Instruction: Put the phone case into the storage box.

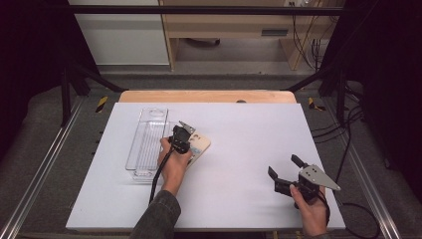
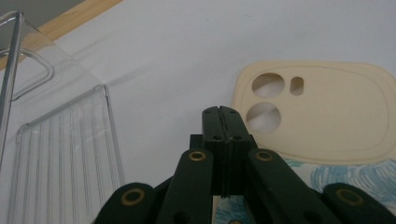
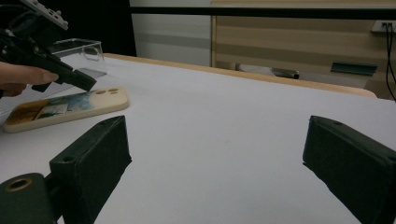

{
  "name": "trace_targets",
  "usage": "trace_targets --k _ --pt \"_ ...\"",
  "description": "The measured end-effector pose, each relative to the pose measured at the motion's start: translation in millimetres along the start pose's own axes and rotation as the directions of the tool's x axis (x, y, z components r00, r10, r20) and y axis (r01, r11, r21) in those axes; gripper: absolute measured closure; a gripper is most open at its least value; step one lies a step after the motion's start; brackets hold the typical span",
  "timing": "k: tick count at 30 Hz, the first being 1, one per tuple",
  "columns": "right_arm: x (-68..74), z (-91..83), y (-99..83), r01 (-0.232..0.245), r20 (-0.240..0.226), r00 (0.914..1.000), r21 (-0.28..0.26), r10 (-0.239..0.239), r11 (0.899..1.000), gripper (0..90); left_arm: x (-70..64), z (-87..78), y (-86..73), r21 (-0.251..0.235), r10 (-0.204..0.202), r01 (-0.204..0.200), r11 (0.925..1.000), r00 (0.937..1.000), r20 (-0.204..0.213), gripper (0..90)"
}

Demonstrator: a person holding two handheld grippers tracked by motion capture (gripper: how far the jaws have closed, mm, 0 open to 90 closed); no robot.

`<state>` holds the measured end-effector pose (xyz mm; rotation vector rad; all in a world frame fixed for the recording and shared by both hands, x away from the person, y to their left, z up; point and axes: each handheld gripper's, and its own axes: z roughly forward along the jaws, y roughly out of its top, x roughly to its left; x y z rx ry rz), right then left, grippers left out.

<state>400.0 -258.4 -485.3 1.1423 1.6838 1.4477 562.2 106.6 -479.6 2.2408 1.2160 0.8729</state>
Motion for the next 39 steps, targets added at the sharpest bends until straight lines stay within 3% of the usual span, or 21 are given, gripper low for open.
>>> trace_targets --k 12,14,23,34,38,39 --pt "0.6 0.3 -0.1 0.0 -0.003 1.0 0.003 0.0 1.0 7.0 -1.9 1.0 0.1 0.002 0.013 -0.013 0.9999 0.9998 -0.015 89.7" --pt "0.8 0.4 -0.1 0.001 -0.006 1.0 0.003 -0.001 1.0 7.0 -2.5 1.1 0.9 -0.008 0.035 -0.035 0.9993 0.9992 -0.019 89.7" --pt "2.0 1.0 -0.2 0.006 -0.013 0.9999 0.007 -0.006 1.0 7.0 -6.1 0.7 2.1 -0.005 0.037 -0.037 0.9993 0.9993 -0.001 89.8" --pt "1.8 2.1 -0.8 0.003 -0.015 0.9999 0.011 -0.003 1.0 7.0 -4.6 8.3 6.4 0.053 0.059 -0.056 0.997 0.9962 -0.064 89.8" --pt "1.8 1.9 -0.7 0.003 -0.017 0.9998 0.01 -0.003 1.0 7.0 -2.3 14.3 3.7 0.077 0.051 -0.046 0.996 0.9967 -0.064 89.8" --pt "1.4 2.0 -0.7 0.004 -0.017 0.9999 0.008 -0.003 1.0 7.0 -3.4 13.6 4.0 0.088 0.027 -0.021 0.9959 0.9975 -0.065 89.8"
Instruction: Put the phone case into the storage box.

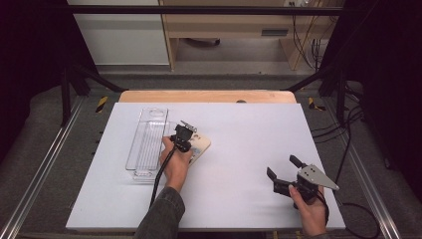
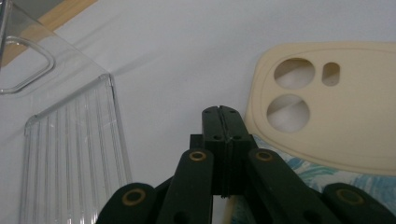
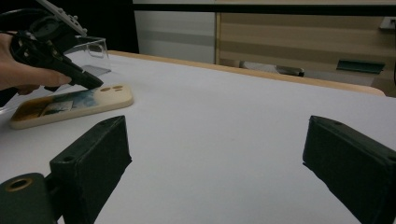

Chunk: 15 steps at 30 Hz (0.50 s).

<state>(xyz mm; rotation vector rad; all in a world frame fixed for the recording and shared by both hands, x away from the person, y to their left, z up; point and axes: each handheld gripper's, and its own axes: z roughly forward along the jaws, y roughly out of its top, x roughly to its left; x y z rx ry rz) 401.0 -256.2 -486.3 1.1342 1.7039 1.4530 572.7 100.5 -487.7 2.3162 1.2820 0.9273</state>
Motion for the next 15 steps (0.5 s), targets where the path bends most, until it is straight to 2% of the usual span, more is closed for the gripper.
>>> trace_targets --k 3,4,10,15 --pt "-0.3 0.1 -0.1 -0.002 -0.001 1.0 0.001 0.002 1.0 7.0 -1.3 -1.2 0.3 0.0 -0.006 0.006 1.0 1.0 0.005 89.8" --pt "-0.3 0.3 -0.1 -0.002 -0.002 1.0 0.001 0.002 1.0 7.0 -4.3 -3.0 0.1 -0.009 -0.013 0.013 0.9999 0.9997 0.023 89.8" --pt "0.8 -0.2 0.3 0.0 -0.003 1.0 0.003 0.0 1.0 7.0 -12.7 -10.4 -4.8 -0.038 -0.026 0.029 0.9989 0.9975 0.066 89.8" --pt "1.3 0.5 0.1 0.002 -0.003 1.0 0.004 -0.002 1.0 7.0 -16.8 -16.8 -11.2 -0.053 -0.028 0.032 0.9981 0.9956 0.09 89.8"
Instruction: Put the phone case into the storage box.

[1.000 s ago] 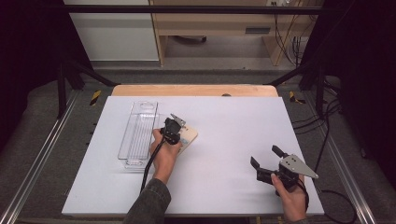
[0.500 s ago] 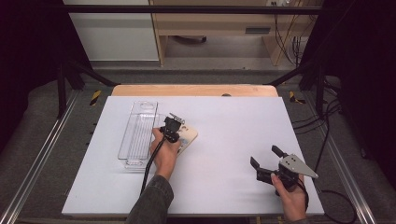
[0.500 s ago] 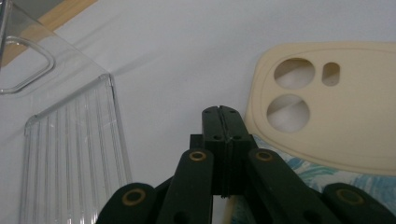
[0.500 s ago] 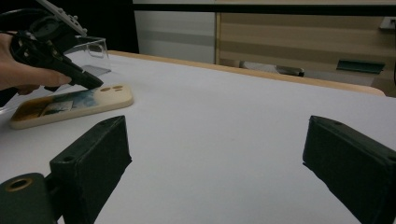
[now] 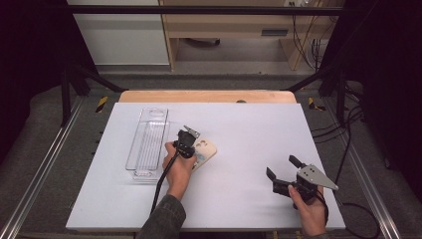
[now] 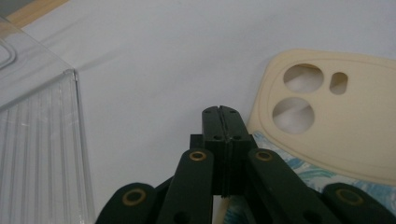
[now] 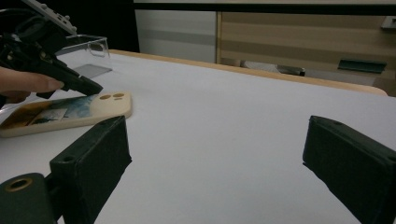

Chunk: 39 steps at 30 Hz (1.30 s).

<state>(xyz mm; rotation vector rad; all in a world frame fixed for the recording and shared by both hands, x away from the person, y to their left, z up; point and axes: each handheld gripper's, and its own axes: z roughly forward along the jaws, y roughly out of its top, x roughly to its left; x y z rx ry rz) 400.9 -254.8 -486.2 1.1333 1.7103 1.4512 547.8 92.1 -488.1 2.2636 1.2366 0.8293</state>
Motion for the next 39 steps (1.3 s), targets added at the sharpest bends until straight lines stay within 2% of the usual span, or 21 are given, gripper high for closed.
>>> trace_targets --k 3,11,20,24,28,29,35,39 --pt "1.1 0.1 0.1 0.001 -0.004 1.0 0.004 -0.001 1.0 7.0 -1.3 -6.8 -6.9 -0.01 -0.011 0.011 0.9999 0.9996 0.025 89.9" --pt "2.9 1.0 -0.2 0.006 -0.004 1.0 0.006 -0.006 1.0 7.0 -1.0 -18.8 -19.2 -0.033 -0.028 0.029 0.999 0.9984 0.049 89.9" --pt "4.0 1.9 -0.4 0.008 -0.007 0.9999 0.012 -0.008 1.0 7.0 -4.7 -25.4 -29.0 -0.044 -0.034 0.038 0.9983 0.9962 0.08 89.9" --pt "4.5 2.6 -0.7 0.01 -0.007 0.9999 0.015 -0.01 1.0 7.0 -8.6 -28.9 -33.0 -0.06 -0.048 0.055 0.9967 0.9932 0.106 89.8" --pt "4.5 3.0 -1.3 0.016 -0.008 0.9998 0.021 -0.016 1.0 7.0 -12.1 -31.7 -35.6 -0.069 -0.041 0.049 0.9964 0.9926 0.115 89.9" --pt "4.7 3.2 -1.6 0.016 -0.008 0.9999 0.022 -0.015 1.0 7.0 -13.3 -32.9 -36.4 -0.071 -0.048 0.058 0.9958 0.9901 0.132 89.9" --pt "4.7 3.2 -1.5 0.015 -0.008 0.9999 0.022 -0.015 1.0 7.0 -19.9 -36.1 -38.1 -0.081 -0.034 0.047 0.9956 0.9885 0.147 89.8" --pt "4.3 3.5 -1.8 0.013 -0.007 0.9999 0.023 -0.013 1.0 7.0 -23.7 -38.9 -40.6 -0.089 -0.034 0.049 0.9948 0.9853 0.167 89.9"
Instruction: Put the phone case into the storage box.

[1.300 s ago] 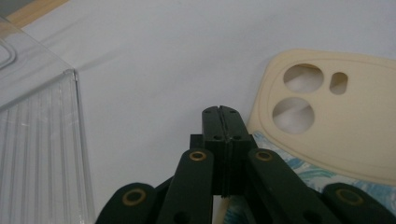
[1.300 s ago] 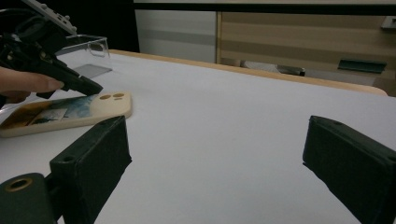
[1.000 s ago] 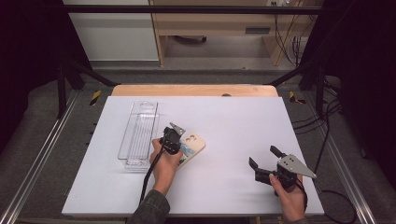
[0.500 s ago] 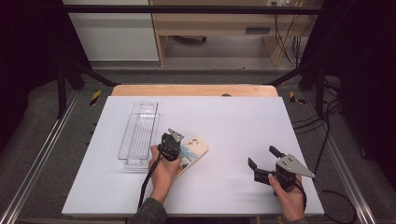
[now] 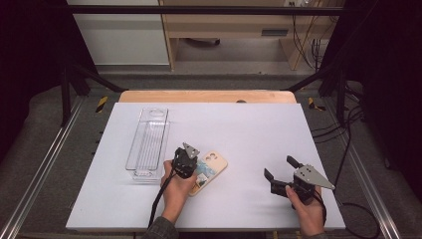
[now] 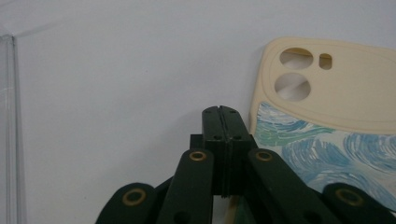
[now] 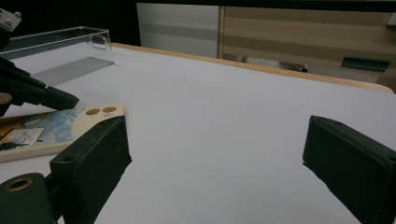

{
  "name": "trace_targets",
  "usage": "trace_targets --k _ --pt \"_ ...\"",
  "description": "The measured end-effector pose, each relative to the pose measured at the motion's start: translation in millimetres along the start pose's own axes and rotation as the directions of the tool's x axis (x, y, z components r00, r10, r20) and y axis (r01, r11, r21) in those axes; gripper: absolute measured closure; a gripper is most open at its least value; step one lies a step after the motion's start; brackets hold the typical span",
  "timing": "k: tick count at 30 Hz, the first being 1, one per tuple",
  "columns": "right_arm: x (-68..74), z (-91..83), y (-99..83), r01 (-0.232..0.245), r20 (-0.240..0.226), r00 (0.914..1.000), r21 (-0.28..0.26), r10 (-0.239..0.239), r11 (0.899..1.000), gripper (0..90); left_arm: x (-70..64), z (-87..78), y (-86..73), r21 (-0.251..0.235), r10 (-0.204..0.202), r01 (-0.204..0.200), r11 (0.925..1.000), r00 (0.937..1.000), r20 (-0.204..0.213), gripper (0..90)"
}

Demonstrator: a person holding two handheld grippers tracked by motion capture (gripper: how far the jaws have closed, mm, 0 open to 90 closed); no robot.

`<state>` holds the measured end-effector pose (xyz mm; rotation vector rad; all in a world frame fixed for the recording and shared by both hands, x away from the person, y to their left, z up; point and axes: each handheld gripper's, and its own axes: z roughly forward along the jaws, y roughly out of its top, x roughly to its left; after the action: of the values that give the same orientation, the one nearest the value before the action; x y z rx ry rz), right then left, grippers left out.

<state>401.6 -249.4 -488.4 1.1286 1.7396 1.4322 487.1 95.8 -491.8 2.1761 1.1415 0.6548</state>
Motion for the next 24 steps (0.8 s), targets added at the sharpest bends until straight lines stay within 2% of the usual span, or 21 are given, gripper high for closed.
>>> trace_targets --k 6,9,10,11,12,13,14,15,16,17,18,19,20,21,22,23,24 --pt "0.1 0.4 0.1 0.005 0.001 1.0 0.0 -0.005 1.0 7.0 -6.5 -1.1 -1.1 -0.01 0.012 -0.012 0.9999 0.9998 0.017 89.8" --pt "0.2 0.2 0.2 0.008 0.006 0.9999 0.0 -0.008 1.0 7.0 -6.0 -0.7 -0.8 -0.016 0.005 -0.005 0.9999 0.9997 0.025 89.7" --pt "0.6 0.0 0.3 0.009 0.007 0.9999 -0.002 -0.009 1.0 7.0 -4.6 -2.1 -0.6 -0.049 0.0 0.002 0.9988 0.9993 0.037 89.6" --pt "0.6 0.0 0.3 0.009 0.007 0.9999 -0.002 -0.009 1.0 7.0 -4.6 -2.1 -0.6 -0.049 0.0 0.002 0.9988 0.9993 0.037 89.0" --pt "1.0 -0.2 0.1 0.015 0.009 0.9998 0.001 -0.015 1.0 7.0 -2.3 -7.0 0.3 -0.106 0.001 0.004 0.9943 0.9985 0.055 86.7" --pt "1.0 -0.2 0.1 0.015 0.009 0.9998 0.001 -0.015 1.0 7.0 -2.3 -7.0 0.3 -0.106 0.001 0.004 0.9943 0.9985 0.055 84.4" --pt "1.1 -0.6 0.3 0.02 0.011 0.9997 0.001 -0.02 1.0 7.0 0.2 -14.5 1.4 -0.163 0.019 -0.009 0.9865 0.9981 0.059 79.9" --pt "1.1 -0.6 0.3 0.02 0.011 0.9997 0.001 -0.02 1.0 7.0 0.2 -14.5 1.4 -0.163 0.019 -0.009 0.9865 0.9981 0.059 76.8" --pt "1.0 -1.0 0.7 0.018 0.012 0.9998 -0.002 -0.018 1.0 6.9 3.7 -23.2 2.3 -0.218 0.039 -0.023 0.9756 0.9968 0.07 70.4" --pt "1.0 -1.0 0.7 0.018 0.012 0.9998 -0.002 -0.018 1.0 6.9 3.7 -23.2 2.3 -0.218 0.039 -0.023 0.9756 0.9968 0.07 66.7" --pt "1.1 -1.0 0.8 0.008 0.011 0.9999 -0.008 -0.008 1.0 6.8 8.0 -33.0 2.6 -0.272 0.06 -0.04 0.9616 0.9959 0.068 59.8" --pt "1.1 -1.0 0.8 0.008 0.011 0.9999 -0.008 -0.008 1.0 6.8 8.0 -33.0 2.6 -0.272 0.06 -0.04 0.9616 0.9959 0.068 54.7" --pt "0.9 -1.1 0.8 0.01 0.015 0.9998 -0.006 -0.01 1.0 6.7 12.7 -42.7 1.9 -0.318 0.059 -0.032 0.9475 0.9954 0.075 46.8" --pt "0.7 -1.2 0.7 0.008 0.016 0.9998 -0.006 -0.008 1.0 6.6 12.7 -42.7 1.9 -0.318 0.059 -0.032 0.9475 0.9954 0.075 43.2" --pt "0.4 -1.3 0.5 0.004 0.016 0.9999 -0.006 -0.004 1.0 6.6 15.0 -47.6 1.0 -0.34 0.057 -0.027 0.94 0.9955 0.076 39.2" --pt "0.4 -1.3 0.5 0.004 0.016 0.9999 -0.006 -0.004 1.0 6.6 16.8 -52.0 0.0 -0.36 0.053 -0.019 0.9326 0.995 0.084 39.2" --pt "0.2 -1.5 0.3 0.002 0.021 0.9998 -0.005 -0.002 1.0 6.5 18.7 -59.3 -2.0 -0.395 0.049 0.0 0.9186 0.9924 0.113 31.3"
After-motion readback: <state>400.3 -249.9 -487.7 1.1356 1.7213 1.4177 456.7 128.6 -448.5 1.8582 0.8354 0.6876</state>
